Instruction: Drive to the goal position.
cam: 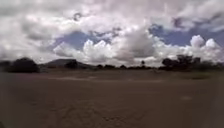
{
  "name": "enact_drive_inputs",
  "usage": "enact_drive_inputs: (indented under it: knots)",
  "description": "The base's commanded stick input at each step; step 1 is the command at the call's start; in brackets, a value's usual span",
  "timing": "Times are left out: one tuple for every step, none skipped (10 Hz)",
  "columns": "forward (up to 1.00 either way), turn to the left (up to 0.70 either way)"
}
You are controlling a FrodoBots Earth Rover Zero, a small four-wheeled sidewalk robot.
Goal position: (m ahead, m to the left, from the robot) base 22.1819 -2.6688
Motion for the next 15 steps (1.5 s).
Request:
enact_drive_inputs:
  knots:
    - [1.00, -0.40]
    - [1.00, -0.40]
    - [1.00, -0.13]
    - [1.00, 0.00]
    - [1.00, 0.00]
    - [1.00, 0.00]
    - [1.00, 0.00]
    - [1.00, 0.00]
    - [1.00, 0.00]
    - [1.00, 0.00]
    - [1.00, 0.00]
    - [1.00, -0.04]
    - [1.00, -0.19]
    - [1.00, -0.37]
    - [1.00, -0.30]
